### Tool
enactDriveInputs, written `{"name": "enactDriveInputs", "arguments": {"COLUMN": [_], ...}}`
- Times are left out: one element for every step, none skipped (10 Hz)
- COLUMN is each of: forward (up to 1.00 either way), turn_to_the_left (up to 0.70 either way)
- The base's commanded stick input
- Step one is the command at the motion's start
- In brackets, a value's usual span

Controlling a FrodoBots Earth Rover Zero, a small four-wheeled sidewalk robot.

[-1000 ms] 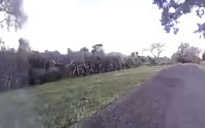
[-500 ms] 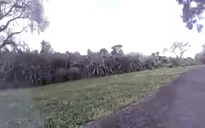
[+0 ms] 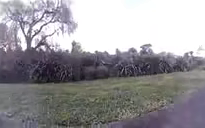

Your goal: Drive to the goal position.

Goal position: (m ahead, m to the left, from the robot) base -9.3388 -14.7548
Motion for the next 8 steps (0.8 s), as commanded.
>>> {"name": "enactDriveInputs", "arguments": {"forward": [0.00, 0.00, 0.00, 0.00, 0.00, 0.00, 0.00, 0.00], "turn_to_the_left": [0.04, 0.04, 0.04, 0.04, 0.04, 0.04, 0.04, 0.04]}}
